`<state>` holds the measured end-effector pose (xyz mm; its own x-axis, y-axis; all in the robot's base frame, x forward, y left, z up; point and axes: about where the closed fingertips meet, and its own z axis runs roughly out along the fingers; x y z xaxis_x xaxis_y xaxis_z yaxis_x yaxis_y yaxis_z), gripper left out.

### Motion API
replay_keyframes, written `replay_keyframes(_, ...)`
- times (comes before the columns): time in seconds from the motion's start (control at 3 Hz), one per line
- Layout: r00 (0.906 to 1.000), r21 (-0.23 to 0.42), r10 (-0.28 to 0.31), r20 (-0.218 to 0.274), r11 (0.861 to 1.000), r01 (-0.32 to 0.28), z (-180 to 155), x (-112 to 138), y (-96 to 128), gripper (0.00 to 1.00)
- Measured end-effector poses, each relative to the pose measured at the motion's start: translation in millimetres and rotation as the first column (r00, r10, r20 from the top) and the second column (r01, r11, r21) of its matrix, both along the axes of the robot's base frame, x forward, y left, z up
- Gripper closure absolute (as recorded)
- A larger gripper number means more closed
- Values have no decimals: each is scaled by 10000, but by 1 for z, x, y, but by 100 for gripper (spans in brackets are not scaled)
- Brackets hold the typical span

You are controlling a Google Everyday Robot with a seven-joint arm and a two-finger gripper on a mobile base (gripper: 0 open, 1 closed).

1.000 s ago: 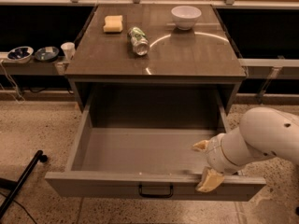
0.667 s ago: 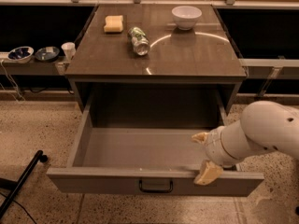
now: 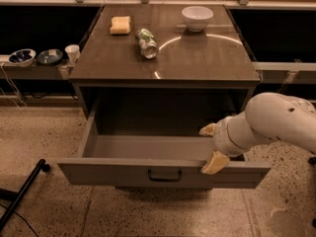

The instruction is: Close top drawer

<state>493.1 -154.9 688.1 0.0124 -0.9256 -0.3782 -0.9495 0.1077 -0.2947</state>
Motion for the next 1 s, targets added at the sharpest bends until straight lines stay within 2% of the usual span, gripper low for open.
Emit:
replay_keyframes(0.33, 9997, -5, -261, 7, 9997, 261, -5, 13, -5, 42)
replay_keyframes(0.67, 9976, 528, -512, 472, 9974, 487, 16, 21, -11, 38)
replay_keyframes(1.0, 9931, 954, -262, 1141, 9953, 153, 54, -2, -11, 31)
